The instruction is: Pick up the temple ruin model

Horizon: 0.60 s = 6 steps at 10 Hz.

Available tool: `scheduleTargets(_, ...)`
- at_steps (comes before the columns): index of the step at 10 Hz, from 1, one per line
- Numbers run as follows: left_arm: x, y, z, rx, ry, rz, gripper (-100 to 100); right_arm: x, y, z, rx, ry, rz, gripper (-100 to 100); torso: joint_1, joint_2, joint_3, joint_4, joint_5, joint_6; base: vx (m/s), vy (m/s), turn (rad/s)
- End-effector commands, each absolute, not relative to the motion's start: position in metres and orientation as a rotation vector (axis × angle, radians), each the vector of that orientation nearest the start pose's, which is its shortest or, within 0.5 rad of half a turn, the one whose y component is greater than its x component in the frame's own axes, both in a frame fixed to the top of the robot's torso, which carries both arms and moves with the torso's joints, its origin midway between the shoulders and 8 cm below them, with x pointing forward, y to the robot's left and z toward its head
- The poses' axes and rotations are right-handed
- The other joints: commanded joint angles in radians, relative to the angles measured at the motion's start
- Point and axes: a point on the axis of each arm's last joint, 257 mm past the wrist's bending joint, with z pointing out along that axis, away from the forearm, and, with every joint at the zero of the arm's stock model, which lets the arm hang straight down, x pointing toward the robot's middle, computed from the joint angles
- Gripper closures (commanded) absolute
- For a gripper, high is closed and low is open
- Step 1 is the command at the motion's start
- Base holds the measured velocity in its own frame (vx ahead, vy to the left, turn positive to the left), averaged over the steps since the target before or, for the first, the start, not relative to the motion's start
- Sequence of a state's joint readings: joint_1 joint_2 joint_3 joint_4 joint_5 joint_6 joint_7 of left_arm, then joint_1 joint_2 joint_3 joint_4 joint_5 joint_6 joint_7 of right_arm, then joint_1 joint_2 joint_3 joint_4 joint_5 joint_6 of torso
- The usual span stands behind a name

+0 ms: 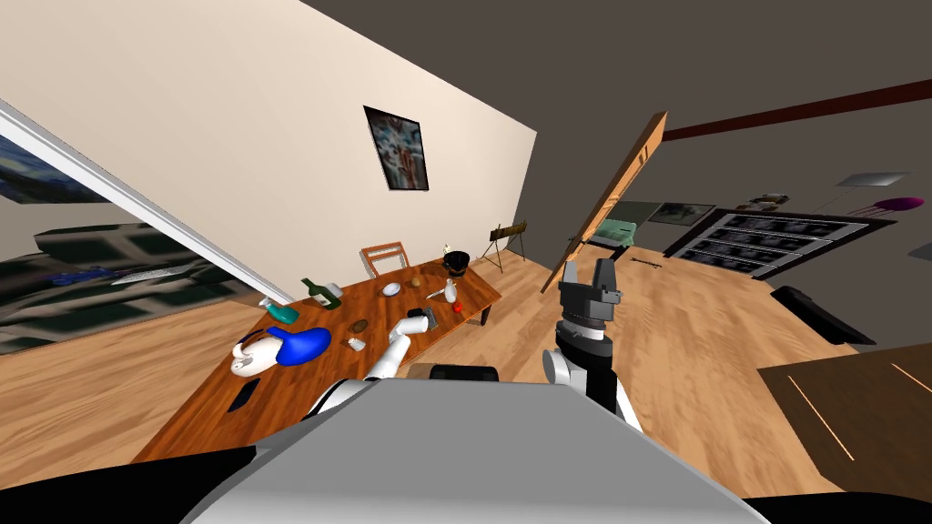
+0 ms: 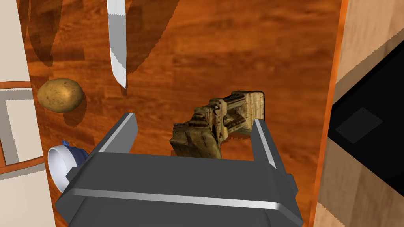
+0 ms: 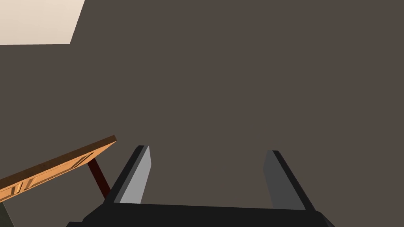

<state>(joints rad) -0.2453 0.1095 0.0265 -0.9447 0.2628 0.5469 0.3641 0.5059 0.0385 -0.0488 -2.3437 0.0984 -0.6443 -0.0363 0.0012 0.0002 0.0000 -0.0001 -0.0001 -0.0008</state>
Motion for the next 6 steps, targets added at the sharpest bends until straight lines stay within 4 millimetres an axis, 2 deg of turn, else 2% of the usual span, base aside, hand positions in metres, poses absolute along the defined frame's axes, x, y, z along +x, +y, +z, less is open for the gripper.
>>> scheduleTargets(1,0.468,0.233,-0.519,-2.349,1.431,-0.83,-100,0.302,-0.275,0.074,0.461,0.5,1.264,0,0.0,0.0,0.0,0.0,0.0,0.0,0.046,0.019,-0.009)
scheduleTargets(4,0.46,0.229,-0.53,-2.35,1.429,-0.829,-100,0.302,-0.275,0.074,0.461,0.5,1.264,0,-0.001,-0.004,-0.002,-0.001,0.0,0.0,0.073,0.006,-0.009)
scheduleTargets(5,0.462,0.23,-0.526,-2.351,1.429,-0.828,-100,0.302,-0.275,0.074,0.461,0.5,1.264,0,-0.001,-0.005,-0.003,-0.001,0.0,0.0,0.036,0.0,0.0)
scheduleTargets(6,0.462,0.229,-0.527,-2.349,1.429,-0.829,100,0.302,-0.275,0.074,0.461,0.5,1.264,0,-0.001,-0.003,-0.002,-0.001,0.0,0.0,0.006,0.0,0.0)
